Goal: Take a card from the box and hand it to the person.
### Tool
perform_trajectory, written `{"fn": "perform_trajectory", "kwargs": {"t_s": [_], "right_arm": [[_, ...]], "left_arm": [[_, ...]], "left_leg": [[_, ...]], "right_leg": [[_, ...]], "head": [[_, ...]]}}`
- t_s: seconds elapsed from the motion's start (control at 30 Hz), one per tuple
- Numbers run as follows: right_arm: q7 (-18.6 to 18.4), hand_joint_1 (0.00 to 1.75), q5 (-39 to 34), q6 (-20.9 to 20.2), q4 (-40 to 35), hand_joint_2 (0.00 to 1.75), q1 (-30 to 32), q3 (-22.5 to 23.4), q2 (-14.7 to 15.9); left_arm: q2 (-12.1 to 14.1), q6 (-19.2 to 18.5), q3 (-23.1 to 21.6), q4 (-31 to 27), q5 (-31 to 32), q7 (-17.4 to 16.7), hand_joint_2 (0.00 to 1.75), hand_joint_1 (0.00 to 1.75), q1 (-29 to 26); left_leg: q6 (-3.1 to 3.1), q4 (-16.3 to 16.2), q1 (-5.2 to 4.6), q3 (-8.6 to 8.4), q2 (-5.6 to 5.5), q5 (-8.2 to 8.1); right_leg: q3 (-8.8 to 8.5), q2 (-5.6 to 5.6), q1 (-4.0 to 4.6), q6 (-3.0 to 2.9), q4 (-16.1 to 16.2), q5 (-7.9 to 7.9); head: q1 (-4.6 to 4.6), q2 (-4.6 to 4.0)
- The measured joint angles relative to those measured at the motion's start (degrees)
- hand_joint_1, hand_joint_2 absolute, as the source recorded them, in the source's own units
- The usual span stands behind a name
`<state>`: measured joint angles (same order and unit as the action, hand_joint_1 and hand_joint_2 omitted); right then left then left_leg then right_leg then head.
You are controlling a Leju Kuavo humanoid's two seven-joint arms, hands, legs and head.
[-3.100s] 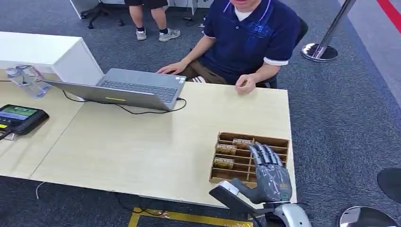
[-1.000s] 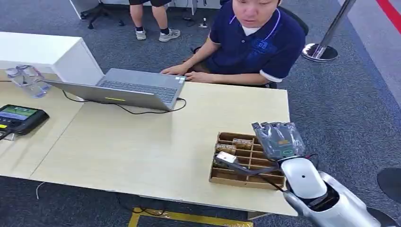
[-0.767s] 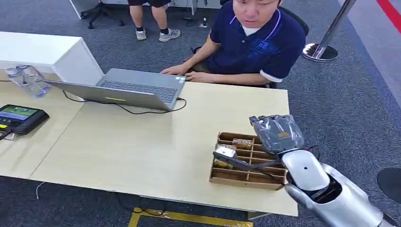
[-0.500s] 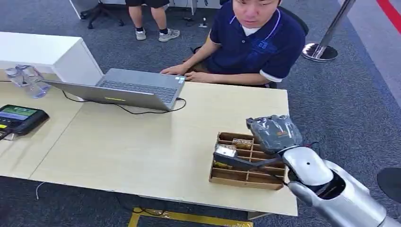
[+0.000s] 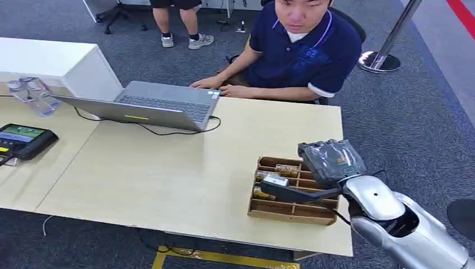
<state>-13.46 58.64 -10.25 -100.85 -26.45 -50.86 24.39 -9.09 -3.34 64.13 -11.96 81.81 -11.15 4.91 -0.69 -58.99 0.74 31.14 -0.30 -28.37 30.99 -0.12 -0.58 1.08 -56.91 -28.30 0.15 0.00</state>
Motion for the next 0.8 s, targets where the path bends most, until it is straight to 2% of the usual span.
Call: {"fn": "perform_trajectory", "kwargs": {"t_s": [0.13, 0.23, 0.33, 0.5, 0.53, 0.63, 0.7, 0.8], "right_arm": [[0.1, 1.71, 0.7, 0.6, -0.3, 1.75, 1.1, 0.9, 0.4], [0.3, 1.61, 0.7, 0.6, -0.4, 1.75, 1.5, 1.2, 0.4], [0.8, 1.12, -0.1, 0.5, -0.4, 1.75, 1.9, 1.2, 0.4], [1.5, 1.03, -2.6, 0.8, -0.3, 1.75, 2.9, 1.2, 0.3], [1.5, 0.94, -3.0, 1.1, -0.1, 1.75, 3.3, 1.2, 0.3], [1.4, 0.98, -3.6, 2.4, 0.2, 1.75, 5.1, 1.1, 0.3], [1.3, 1.19, -3.6, 3.3, 0.4, 1.75, 6.5, 1.1, 0.2], [1.1, 1.38, -3.3, 4.3, 0.6, 1.75, 8.4, 1.1, -0.7]], "left_arm": [[0.0, 0.4, 0.0, 0.0, -0.2, 0.0, 0.0, 0.0, 0.0], [0.0, 0.6, 0.0, 0.0, -0.2, 0.0, 0.0, 0.0, 0.0], [0.0, 0.6, 0.0, 0.0, -0.2, -0.2, 0.0, 0.0, 0.0], [0.0, 0.6, 0.0, 0.0, -0.3, -0.5, 0.0, 0.0, 0.0], [0.0, 0.6, 0.0, 0.0, -0.3, -0.5, 0.0, 0.0, 0.0], [0.0, 0.6, 0.0, 0.0, -0.4, -0.5, 0.0, 0.0, 0.0], [0.0, 0.6, 0.0, 0.0, -0.5, -0.5, 0.0, 0.0, 0.0], [-0.1, 0.9, 0.0, 0.0, -0.6, -0.6, 0.0, 0.0, 0.0]], "left_leg": [[0.0, 0.0, 0.0, 0.0, 0.01, 0.0], [0.0, 0.0, 0.0, -0.01, 0.01, 0.0], [0.0, 0.0, 0.0, 0.0, 0.01, 0.0], [0.0, 0.0, 0.0, 0.0, 0.01, 0.0], [0.0, 0.0, 0.0, 0.0, 0.01, 0.0], [0.0, 0.0, 0.0, 0.02, 0.0, 0.0], [0.0, 0.0, 0.0, 0.02, 0.0, 0.0], [0.0, 0.0, 0.0, 0.02, 0.0, 0.0]], "right_leg": [[0.0, 0.01, 0.0, 0.0, 0.0, 0.0], [0.0, 0.01, 0.0, 0.0, 0.0, 0.0], [0.0, 0.01, 0.0, 0.0, 0.0, 0.0], [0.0, 0.01, 0.0, 0.0, 0.0, 0.0], [0.0, 0.01, 0.0, 0.0, 0.0, 0.0], [0.0, 0.0, 0.0, 0.0, 0.0, 0.0], [0.0, -0.01, 0.0, 0.0, 0.0, 0.0], [0.0, 0.0, 0.0, 0.0, 0.0, 0.0]], "head": [[0.02, 0.0], [0.02, 0.0], [0.02, 0.0], [0.02, 0.0], [0.02, 0.0], [0.02, 0.0], [0.02, 0.0], [0.02, 0.0]]}}
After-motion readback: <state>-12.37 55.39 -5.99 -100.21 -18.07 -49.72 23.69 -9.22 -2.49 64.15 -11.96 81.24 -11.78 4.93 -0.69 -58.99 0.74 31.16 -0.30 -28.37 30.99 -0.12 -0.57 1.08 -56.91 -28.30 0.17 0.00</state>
